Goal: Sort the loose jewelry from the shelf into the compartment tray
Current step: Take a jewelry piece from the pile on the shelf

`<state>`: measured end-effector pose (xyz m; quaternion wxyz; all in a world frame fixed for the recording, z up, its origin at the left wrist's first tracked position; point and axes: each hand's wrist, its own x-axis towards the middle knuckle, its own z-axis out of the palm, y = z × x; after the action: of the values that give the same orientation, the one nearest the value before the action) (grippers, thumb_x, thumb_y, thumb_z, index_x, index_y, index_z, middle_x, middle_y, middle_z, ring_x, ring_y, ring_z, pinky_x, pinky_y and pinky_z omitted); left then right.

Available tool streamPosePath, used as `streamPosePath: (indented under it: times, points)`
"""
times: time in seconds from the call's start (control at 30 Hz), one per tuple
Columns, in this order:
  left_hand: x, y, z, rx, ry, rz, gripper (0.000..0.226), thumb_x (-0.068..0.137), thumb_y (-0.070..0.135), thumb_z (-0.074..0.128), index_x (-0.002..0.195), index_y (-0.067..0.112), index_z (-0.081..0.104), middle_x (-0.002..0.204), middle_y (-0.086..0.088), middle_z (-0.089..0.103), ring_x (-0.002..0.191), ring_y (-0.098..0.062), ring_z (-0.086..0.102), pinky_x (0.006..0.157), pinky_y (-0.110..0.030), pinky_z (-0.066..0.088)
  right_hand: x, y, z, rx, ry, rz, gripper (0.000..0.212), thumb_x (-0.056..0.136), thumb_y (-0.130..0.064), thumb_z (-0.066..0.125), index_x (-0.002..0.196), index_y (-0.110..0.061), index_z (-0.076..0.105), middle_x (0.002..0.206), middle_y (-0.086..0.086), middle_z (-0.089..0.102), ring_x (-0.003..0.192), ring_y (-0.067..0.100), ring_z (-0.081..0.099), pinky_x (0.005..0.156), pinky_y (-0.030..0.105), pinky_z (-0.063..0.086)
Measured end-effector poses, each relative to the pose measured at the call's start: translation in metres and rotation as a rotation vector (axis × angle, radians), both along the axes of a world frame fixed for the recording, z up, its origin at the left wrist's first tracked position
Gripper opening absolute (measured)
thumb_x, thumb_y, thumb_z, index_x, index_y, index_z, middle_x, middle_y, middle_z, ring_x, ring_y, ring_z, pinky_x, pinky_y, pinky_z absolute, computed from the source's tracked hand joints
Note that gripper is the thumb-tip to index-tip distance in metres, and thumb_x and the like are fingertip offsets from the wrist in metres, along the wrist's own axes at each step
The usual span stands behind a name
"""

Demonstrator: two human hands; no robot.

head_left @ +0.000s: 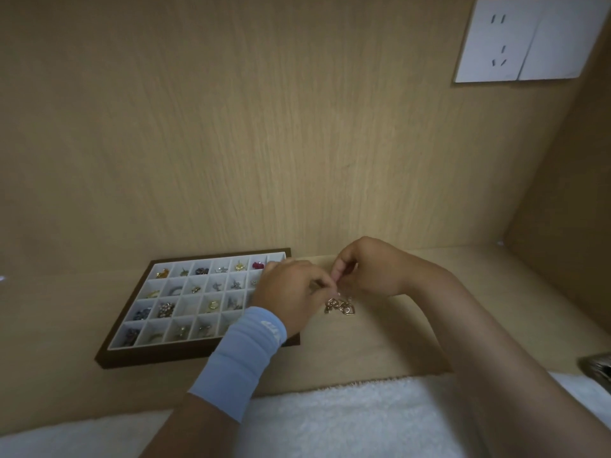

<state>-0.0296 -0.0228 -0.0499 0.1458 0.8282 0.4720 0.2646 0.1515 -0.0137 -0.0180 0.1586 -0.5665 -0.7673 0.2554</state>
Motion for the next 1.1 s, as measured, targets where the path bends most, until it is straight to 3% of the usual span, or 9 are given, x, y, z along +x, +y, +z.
streamPosePath:
  times: [0.07, 0.17, 0.3, 0.43, 0.57, 0.67, 0.8, 0.93, 1.1]
  points:
    - [-0.007, 0.002, 0.009, -0.117, -0.240, 0.053, 0.008, 0.087, 0.035, 0.065, 0.083, 0.032, 0.071, 0.081, 0.016, 0.068, 0.083, 0.000, 0.060, 0.089, -0.031, 0.049, -0.002, 0.002, 0.001, 0.054, 0.149, -0.014, 0.023, 0.087, -0.006, 0.069, 0.081, -0.028, 0.073, 0.076, -0.006, 0.068, 0.053, -0.006, 0.054, 0.056, 0.012, 0.043]
    - [-0.020, 0.003, 0.027, -0.261, -0.483, 0.081, 0.009, 0.091, 0.023, 0.063, 0.089, 0.020, 0.071, 0.079, 0.011, 0.073, 0.073, 0.001, 0.062, 0.076, -0.021, 0.051, -0.011, -0.001, 0.005, 0.114, 0.401, -0.005, 0.015, 0.090, -0.008, 0.070, 0.094, -0.020, 0.077, 0.079, -0.004, 0.069, 0.058, 0.004, 0.053, 0.056, 0.022, 0.046]
    - [-0.034, 0.001, 0.037, -0.412, -0.680, 0.113, 0.013, 0.092, 0.022, 0.063, 0.093, 0.012, 0.072, 0.070, 0.008, 0.071, 0.065, -0.006, 0.057, 0.063, -0.017, 0.050, -0.033, -0.012, 0.013, 0.203, 0.550, 0.051, 0.019, 0.090, -0.002, 0.069, 0.106, -0.010, 0.076, 0.082, -0.006, 0.072, 0.058, -0.007, 0.060, 0.057, 0.006, 0.043]
    - [-0.054, -0.004, 0.037, -0.528, -0.765, 0.132, 0.016, 0.089, 0.027, 0.066, 0.096, 0.013, 0.072, 0.062, 0.007, 0.064, 0.061, -0.008, 0.055, 0.061, -0.020, 0.049, -0.054, -0.014, 0.010, 0.265, 0.567, 0.024, 0.009, 0.086, -0.012, 0.076, 0.093, -0.015, 0.080, 0.081, -0.005, 0.077, 0.054, -0.003, 0.058, 0.056, 0.010, 0.042]
    - [-0.085, -0.007, 0.033, -0.586, -0.865, 0.199, 0.012, 0.086, 0.031, 0.070, 0.090, 0.021, 0.076, 0.073, -0.004, 0.064, 0.061, -0.011, 0.054, 0.061, -0.026, 0.049, -0.085, -0.014, 0.016, 0.296, 0.561, 0.042, 0.004, 0.082, -0.016, 0.081, 0.085, -0.016, 0.079, 0.077, -0.004, 0.075, 0.054, -0.004, 0.059, 0.056, 0.011, 0.043]
    - [-0.116, -0.010, 0.043, -0.586, -0.979, 0.211, 0.012, 0.088, 0.022, 0.068, 0.092, 0.015, 0.076, 0.076, -0.001, 0.067, 0.058, -0.007, 0.051, 0.057, -0.020, 0.050, -0.115, -0.007, 0.027, 0.266, 0.516, 0.128, 0.005, 0.087, -0.018, 0.076, 0.090, -0.017, 0.079, 0.082, -0.004, 0.076, 0.054, -0.003, 0.059, 0.056, 0.010, 0.043]
    - [-0.157, -0.006, 0.054, -0.526, -0.938, 0.258, 0.013, 0.088, 0.024, 0.069, 0.093, 0.015, 0.076, 0.072, 0.005, 0.068, 0.058, -0.007, 0.050, 0.059, -0.022, 0.050, -0.155, 0.008, 0.039, 0.244, 0.459, 0.194, 0.008, 0.085, -0.021, 0.078, 0.092, -0.016, 0.078, 0.082, -0.004, 0.075, 0.058, -0.006, 0.060, 0.059, 0.009, 0.043]
    - [-0.180, 0.001, 0.057, -0.558, -0.954, 0.212, 0.019, 0.090, 0.024, 0.065, 0.101, 0.011, 0.072, 0.063, 0.008, 0.066, 0.059, -0.007, 0.046, 0.056, -0.019, 0.047, -0.184, 0.021, 0.045, 0.159, 0.491, 0.226, 0.017, 0.080, -0.015, 0.082, 0.092, -0.010, 0.072, 0.080, 0.002, 0.070, 0.054, 0.001, 0.058, 0.051, 0.021, 0.047]
    - [-0.198, 0.010, 0.052, -0.626, -0.988, 0.154, 0.018, 0.092, 0.025, 0.061, 0.083, 0.016, 0.073, 0.061, 0.010, 0.060, 0.056, -0.006, 0.043, 0.056, -0.017, 0.044, -0.201, 0.030, 0.051, 0.069, 0.514, 0.246, 0.013, 0.091, -0.012, 0.071, 0.104, -0.008, 0.072, 0.086, 0.010, 0.074, 0.054, 0.013, 0.059, 0.045, 0.021, 0.045]
